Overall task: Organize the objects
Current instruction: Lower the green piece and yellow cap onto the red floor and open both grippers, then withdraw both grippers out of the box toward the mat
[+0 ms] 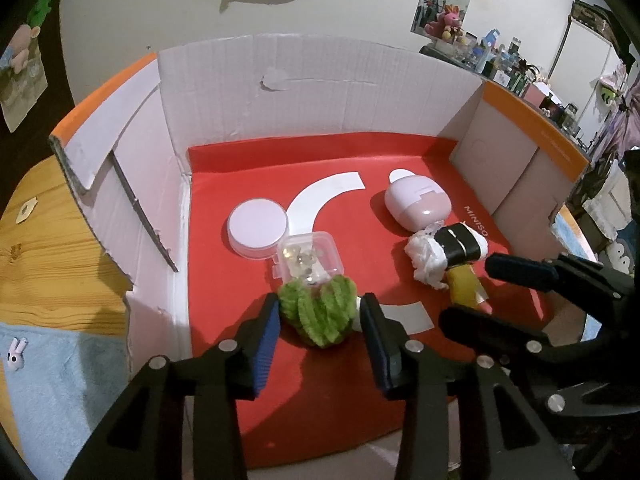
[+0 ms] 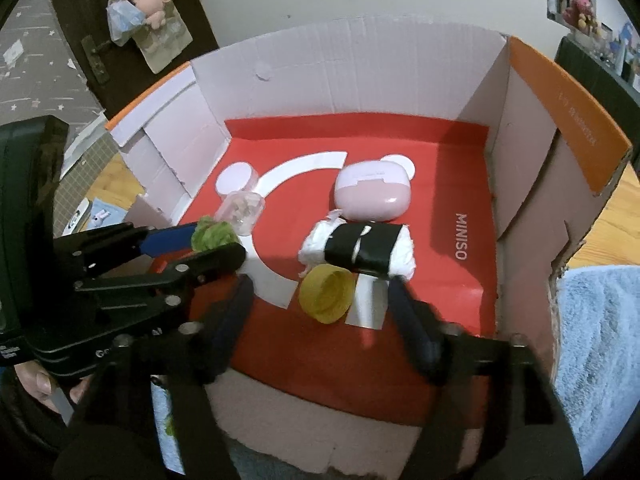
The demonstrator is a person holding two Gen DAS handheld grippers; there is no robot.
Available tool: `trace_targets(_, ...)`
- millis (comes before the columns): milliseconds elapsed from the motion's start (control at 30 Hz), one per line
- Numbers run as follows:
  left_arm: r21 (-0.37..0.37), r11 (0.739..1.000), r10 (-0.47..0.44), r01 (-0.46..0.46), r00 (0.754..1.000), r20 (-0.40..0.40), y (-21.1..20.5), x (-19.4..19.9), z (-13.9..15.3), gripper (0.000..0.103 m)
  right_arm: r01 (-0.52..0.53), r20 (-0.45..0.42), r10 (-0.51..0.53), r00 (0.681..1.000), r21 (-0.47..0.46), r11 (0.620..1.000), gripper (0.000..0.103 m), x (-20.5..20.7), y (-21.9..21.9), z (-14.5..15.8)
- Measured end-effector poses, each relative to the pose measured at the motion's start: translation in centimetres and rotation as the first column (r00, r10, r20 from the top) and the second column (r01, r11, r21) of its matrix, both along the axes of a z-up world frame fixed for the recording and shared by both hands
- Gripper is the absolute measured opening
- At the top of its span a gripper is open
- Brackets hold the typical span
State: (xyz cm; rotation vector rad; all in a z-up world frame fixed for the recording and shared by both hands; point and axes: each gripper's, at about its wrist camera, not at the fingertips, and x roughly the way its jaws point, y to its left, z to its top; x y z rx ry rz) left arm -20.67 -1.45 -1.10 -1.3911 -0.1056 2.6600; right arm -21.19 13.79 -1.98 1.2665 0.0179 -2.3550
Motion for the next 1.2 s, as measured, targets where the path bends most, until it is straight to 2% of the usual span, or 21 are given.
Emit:
trace_targets(267, -0.003, 1.000, -0.001, 0.001, 1.000, 0.000, 0.1, 0.2, 0.0, 0.043, 0.002, -0.005, -0.002, 1.000, 0.004, 1.000, 0.070, 0.2, 0.1, 0.2)
trace_targets(433, 0.000, 1.000, -0.006, 0.006, 1.000, -0.002, 0.3, 0.5, 0.0, 0.049, 0.002, -0.006, -0.002, 1.000, 0.001, 1.000, 0.070, 0.5, 0.1, 0.2)
trace_targets(667, -0.001, 1.000, -0.006, 0.006, 1.000, -0.004, 0.4, 0.9, 0.1, 0.050, 0.007, -0.012, -0.007, 1.000, -0.005, 1.000, 0.070, 0.9, 0.4, 0.3)
trace_targets(867, -0.006, 1.000, -0.010, 0.010, 1.000, -0.011, 0.7, 1.5, 0.2, 0.056, 0.010, -0.019, -0.010, 1.000, -0.013, 1.000, 0.070, 1.4, 0.6, 0.6)
trace_targets(1200, -0.009, 1.000, -0.005, 0.004, 1.000, -0.023, 0.7, 2.4, 0.7, 0.057, 0.008, -0.045, -0.009, 0.999, -0.031, 1.000, 0.077, 2.5, 0.8, 1.5)
